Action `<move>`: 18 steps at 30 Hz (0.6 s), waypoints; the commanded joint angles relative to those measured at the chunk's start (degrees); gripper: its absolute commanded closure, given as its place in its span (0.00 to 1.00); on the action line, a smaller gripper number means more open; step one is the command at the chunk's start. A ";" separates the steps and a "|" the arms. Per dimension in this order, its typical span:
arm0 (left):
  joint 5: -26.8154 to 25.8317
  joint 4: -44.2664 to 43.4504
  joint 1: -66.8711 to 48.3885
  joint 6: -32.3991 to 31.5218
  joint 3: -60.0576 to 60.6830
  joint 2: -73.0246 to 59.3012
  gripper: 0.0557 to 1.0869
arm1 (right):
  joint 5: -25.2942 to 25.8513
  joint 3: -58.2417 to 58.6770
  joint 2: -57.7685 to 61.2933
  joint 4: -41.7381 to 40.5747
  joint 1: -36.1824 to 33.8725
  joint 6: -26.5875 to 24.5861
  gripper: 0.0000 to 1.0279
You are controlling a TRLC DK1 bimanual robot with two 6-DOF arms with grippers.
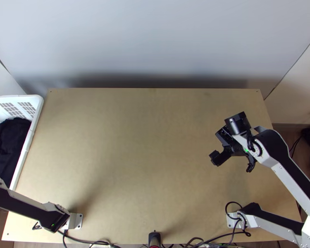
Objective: Fold the t-shirt
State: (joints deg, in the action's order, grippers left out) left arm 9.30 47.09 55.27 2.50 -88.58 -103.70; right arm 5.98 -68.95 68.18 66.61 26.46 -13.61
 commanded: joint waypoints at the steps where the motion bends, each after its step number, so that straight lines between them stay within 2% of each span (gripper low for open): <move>1: 1.60 -3.85 1.51 0.31 -3.71 -11.96 0.05 | 0.09 -0.75 0.72 0.89 -0.62 -0.10 0.05; 18: 3.53 -4.90 1.34 -0.83 -17.16 -33.76 0.05 | 0.00 2.24 1.16 2.91 -3.69 -0.28 0.05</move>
State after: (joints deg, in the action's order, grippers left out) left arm 12.32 42.28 56.86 1.96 -100.53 -129.60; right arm 6.02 -68.07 69.06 68.73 23.81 -13.98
